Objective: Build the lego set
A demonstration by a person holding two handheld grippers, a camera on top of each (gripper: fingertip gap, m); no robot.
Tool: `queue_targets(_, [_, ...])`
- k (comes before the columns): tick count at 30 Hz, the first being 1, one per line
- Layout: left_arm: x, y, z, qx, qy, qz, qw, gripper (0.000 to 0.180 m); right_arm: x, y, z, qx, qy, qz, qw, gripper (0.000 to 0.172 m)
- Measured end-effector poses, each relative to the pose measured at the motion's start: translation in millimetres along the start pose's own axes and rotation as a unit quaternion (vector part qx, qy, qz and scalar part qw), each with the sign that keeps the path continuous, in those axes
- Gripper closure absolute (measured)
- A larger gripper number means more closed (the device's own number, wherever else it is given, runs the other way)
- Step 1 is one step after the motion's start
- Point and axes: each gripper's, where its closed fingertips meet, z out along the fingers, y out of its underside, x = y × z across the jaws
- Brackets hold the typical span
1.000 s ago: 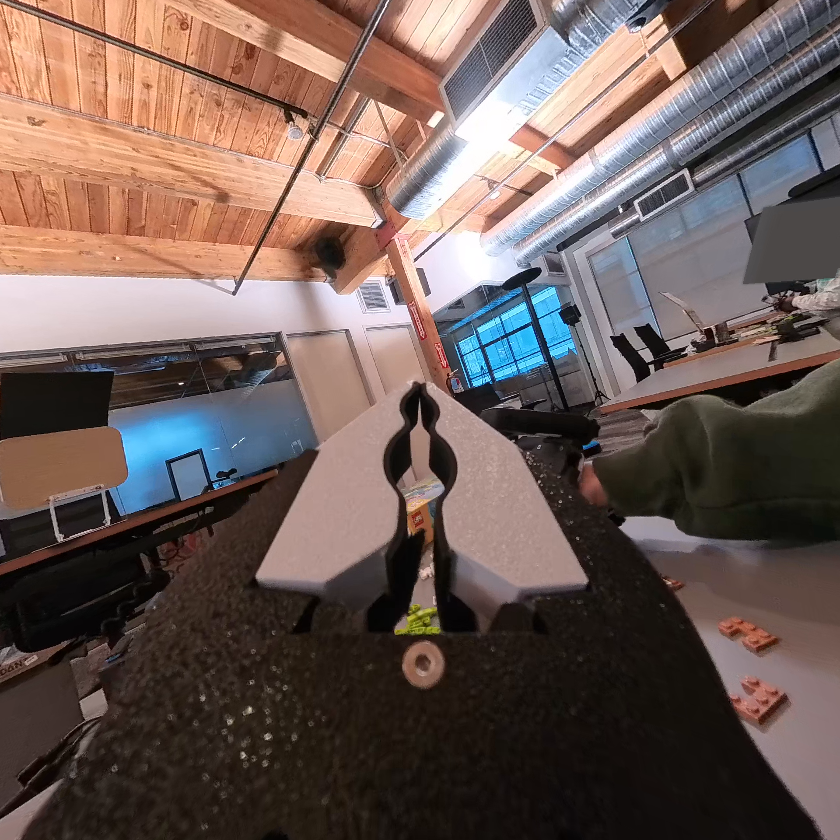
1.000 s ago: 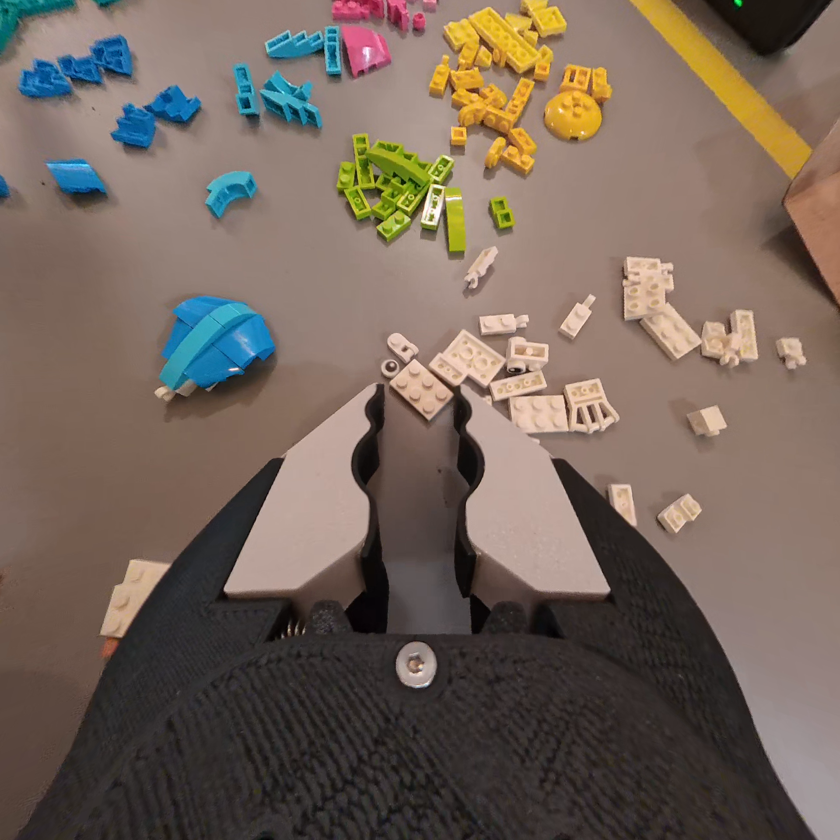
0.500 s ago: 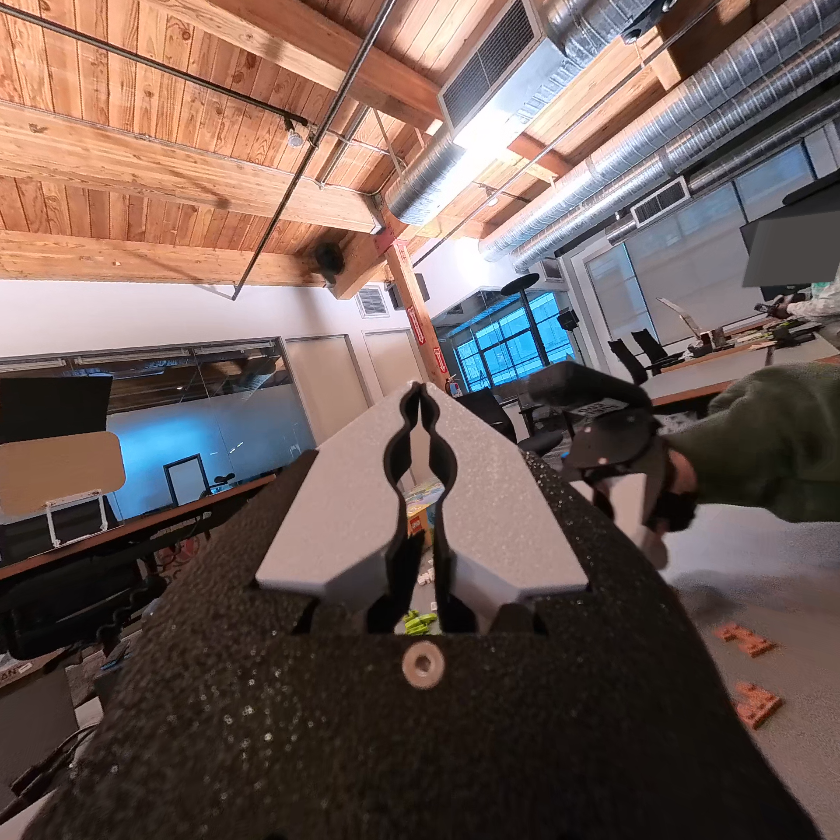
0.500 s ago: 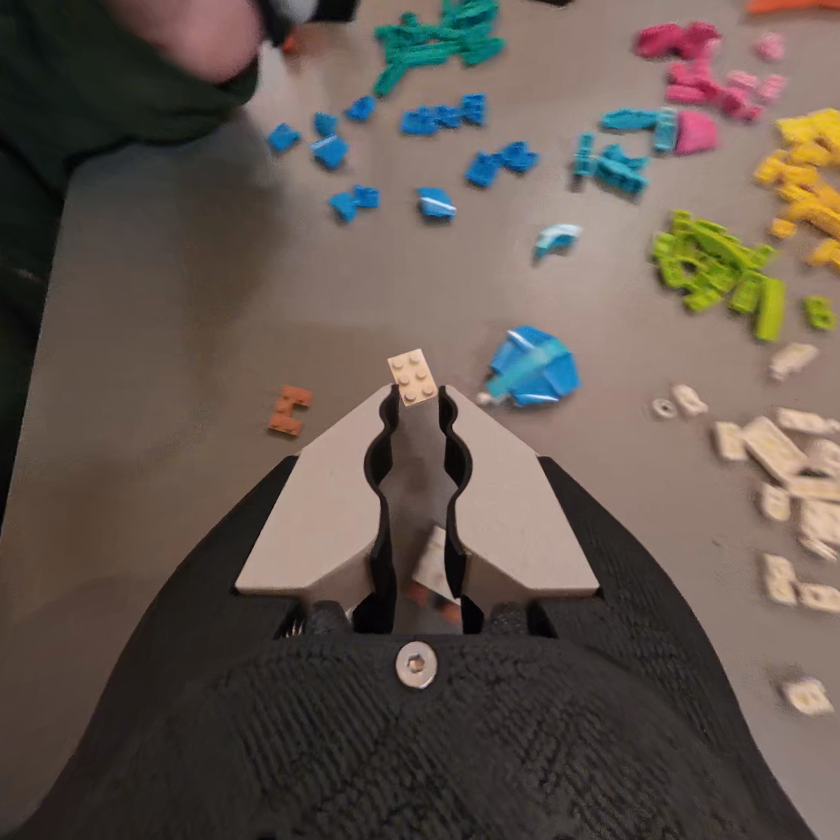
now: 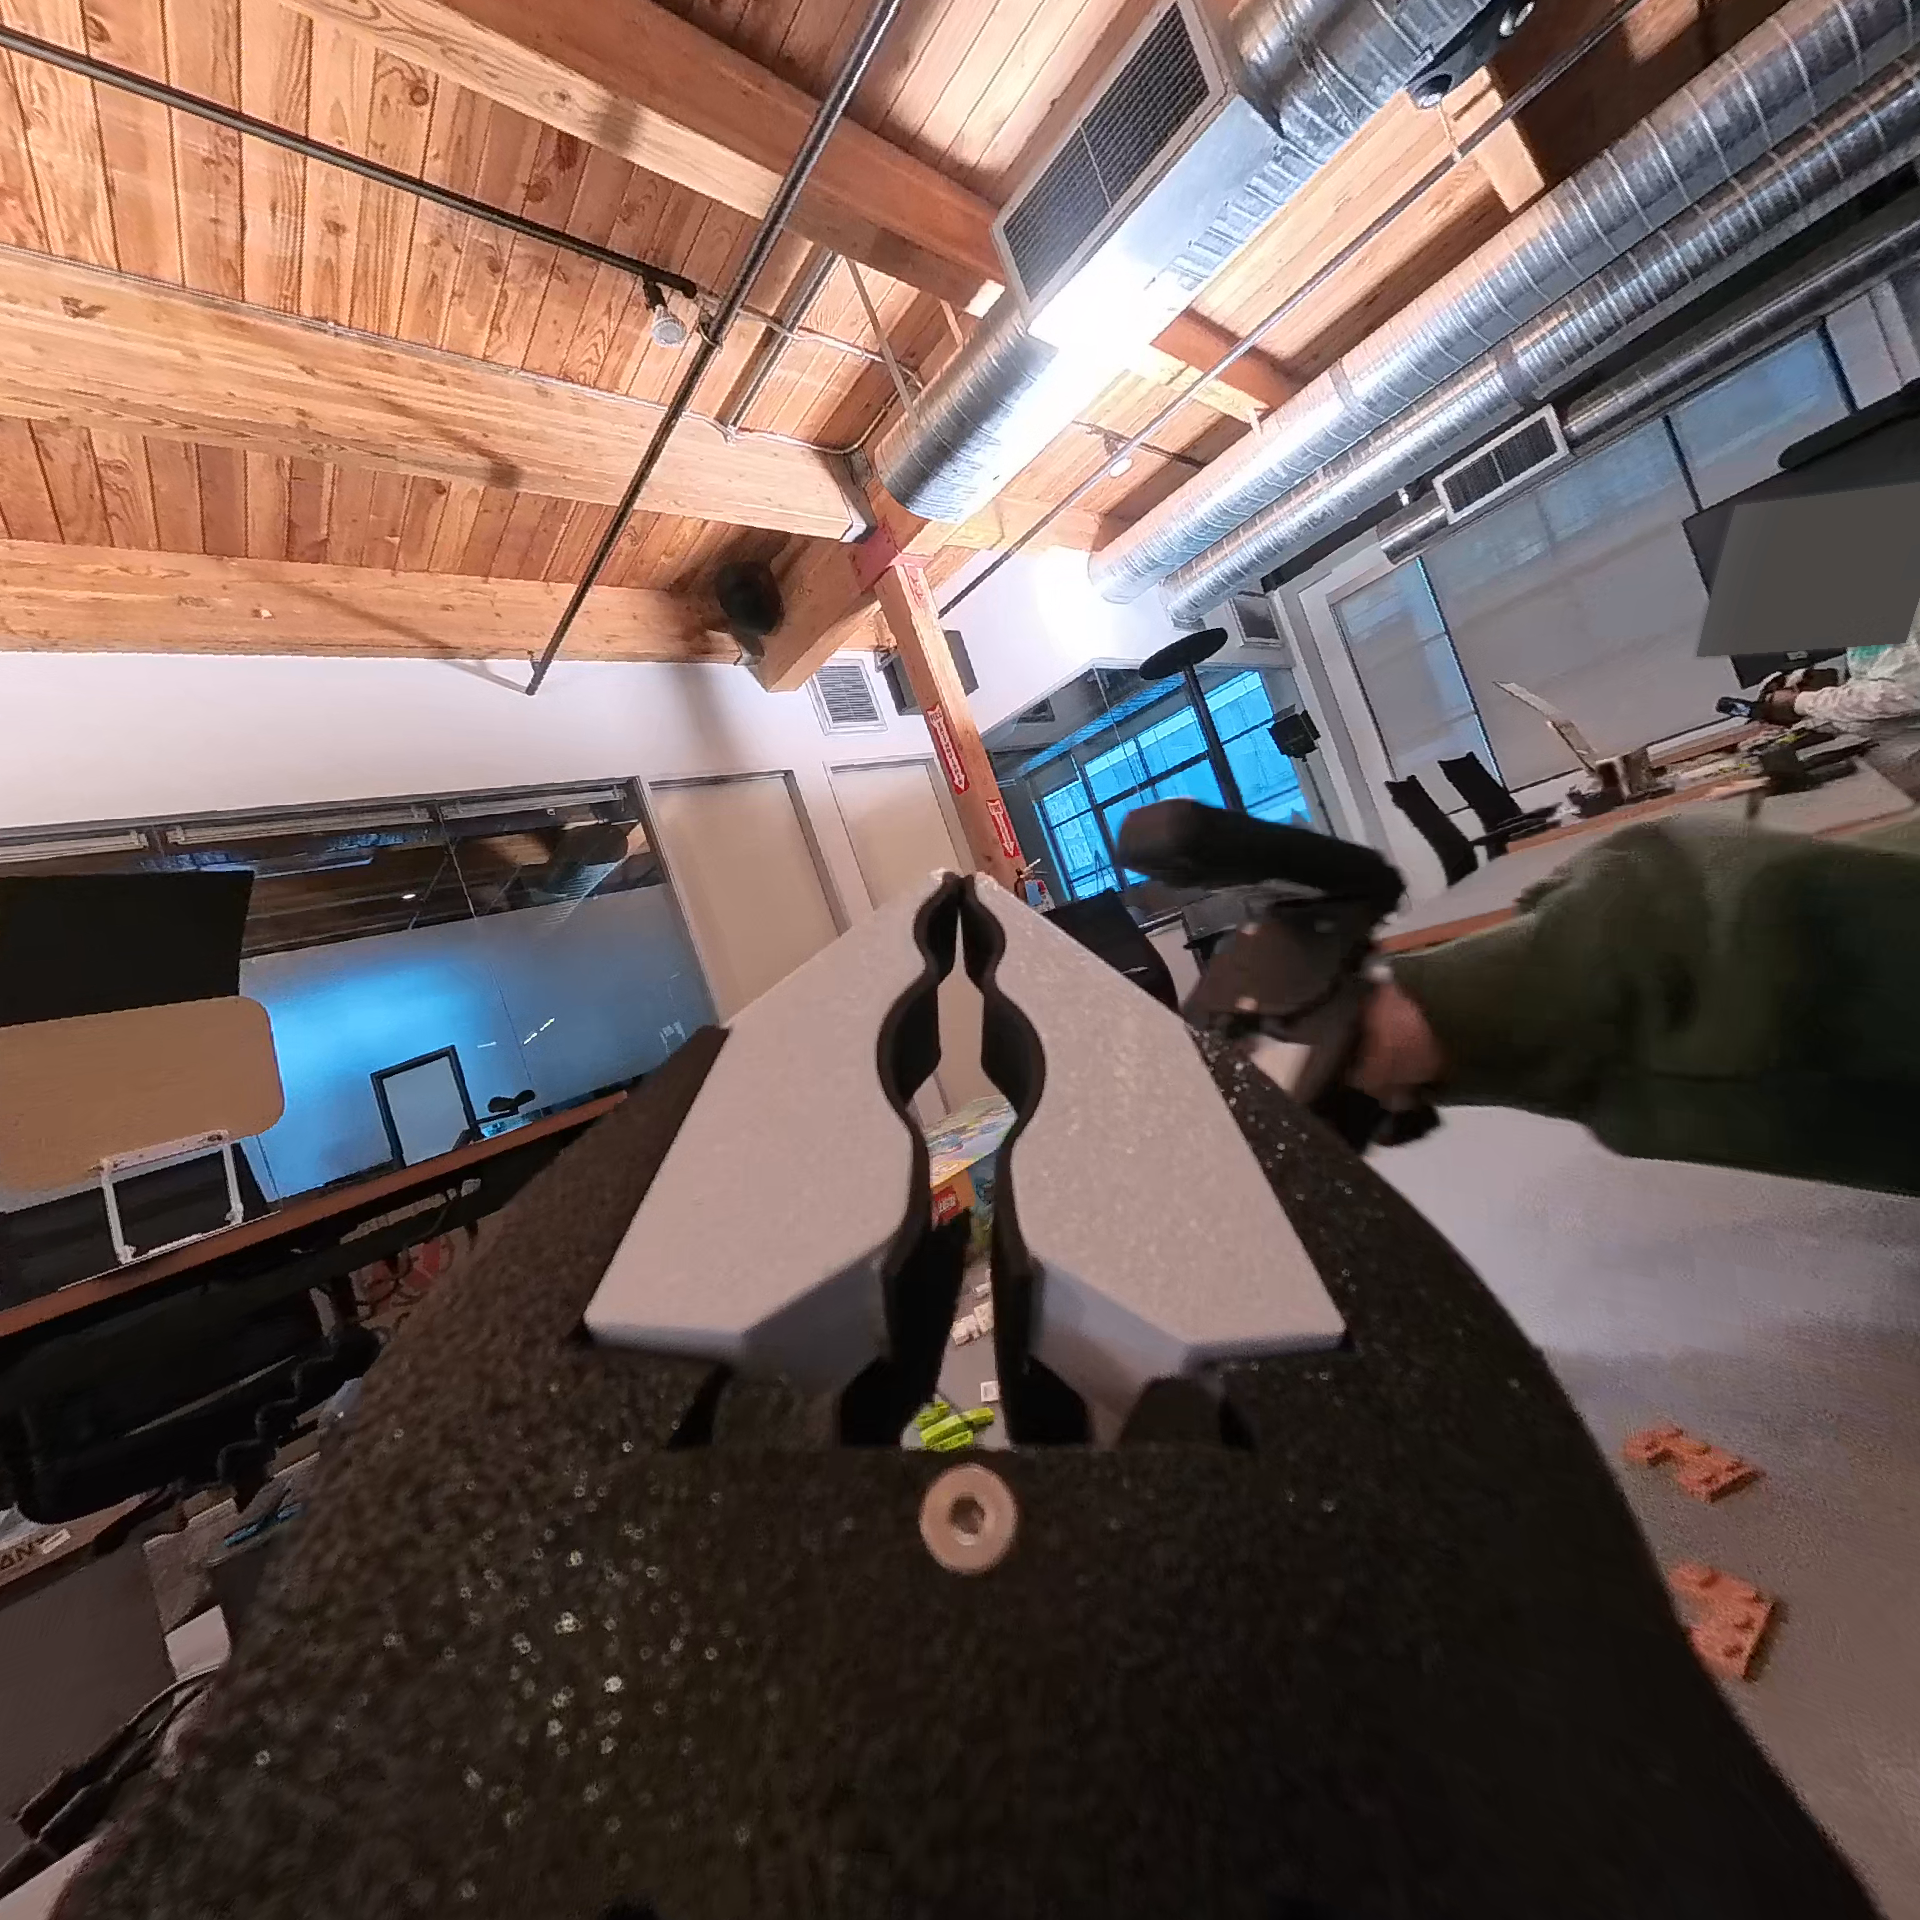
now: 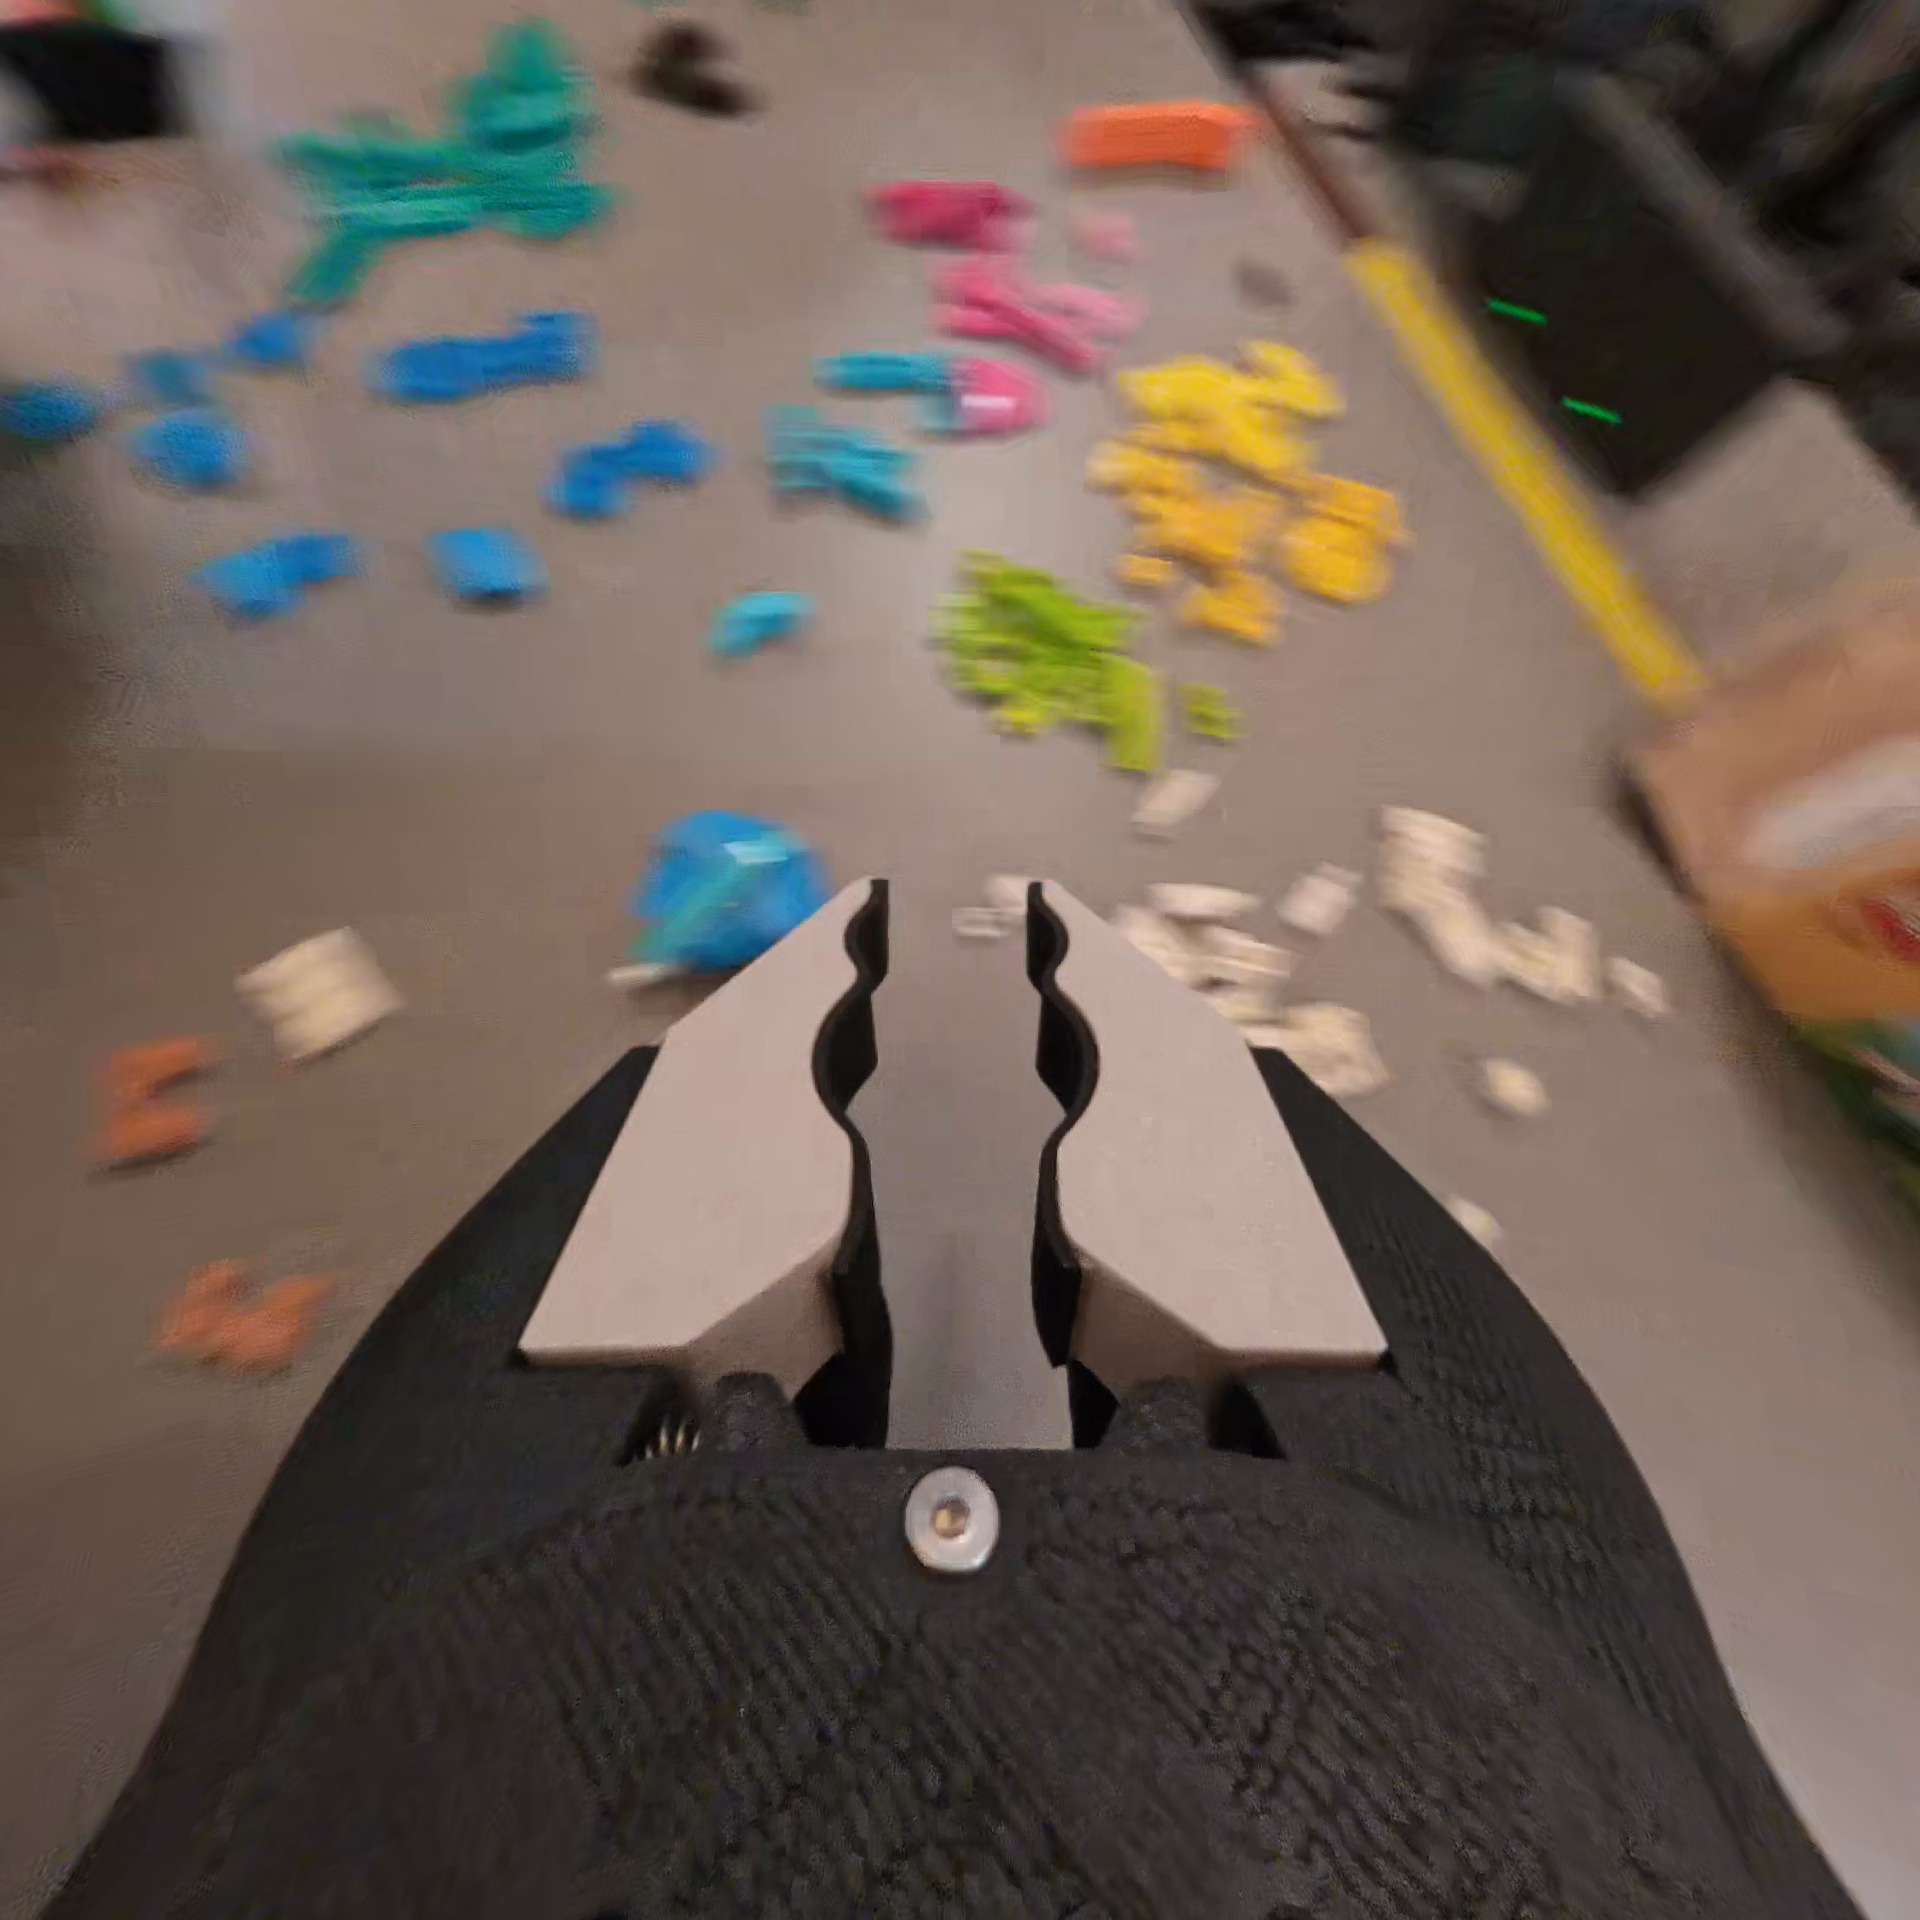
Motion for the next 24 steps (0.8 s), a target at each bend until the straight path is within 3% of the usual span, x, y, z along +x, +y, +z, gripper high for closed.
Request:
queue_targets(3, [0, 1, 0, -0.001, 0.000, 0.001, 1.000, 0.180, 82, 18, 4, -0.031, 0.068, 0.058, 0.996, 0.143])
queue_targets(7, [-1, 0, 0, -0.001, 0.000, 0.004, 1.000, 0.180, 123, 35, 25, -0.064, 0.039, 0.051, 0.996, 0.137])
queue_targets(18, [-4, 6, 0, -0.013, -0.004, 0.000, 1.000, 0.180, 153, 49, 63, -0.203, -0.083, -0.035, 0.975, 0.133])
queue_targets(20, [-6, 5, 0, -0.011, -0.007, -0.007, 1.000, 0.180, 151, 49, 64, -0.221, -0.099, -0.031, 0.970, 0.144])
queue_targets(22, [-7, 6, 0, -0.011, -0.008, -0.013, 1.000, 0.180, 150, 51, 62, -0.234, -0.100, -0.027, 0.967, 0.168])
queue_targets(24, [-7, 7, 0, -0.013, -0.008, -0.021, 1.000, 0.180, 151, 57, 55, -0.248, -0.085, -0.042, 0.964, 0.172])
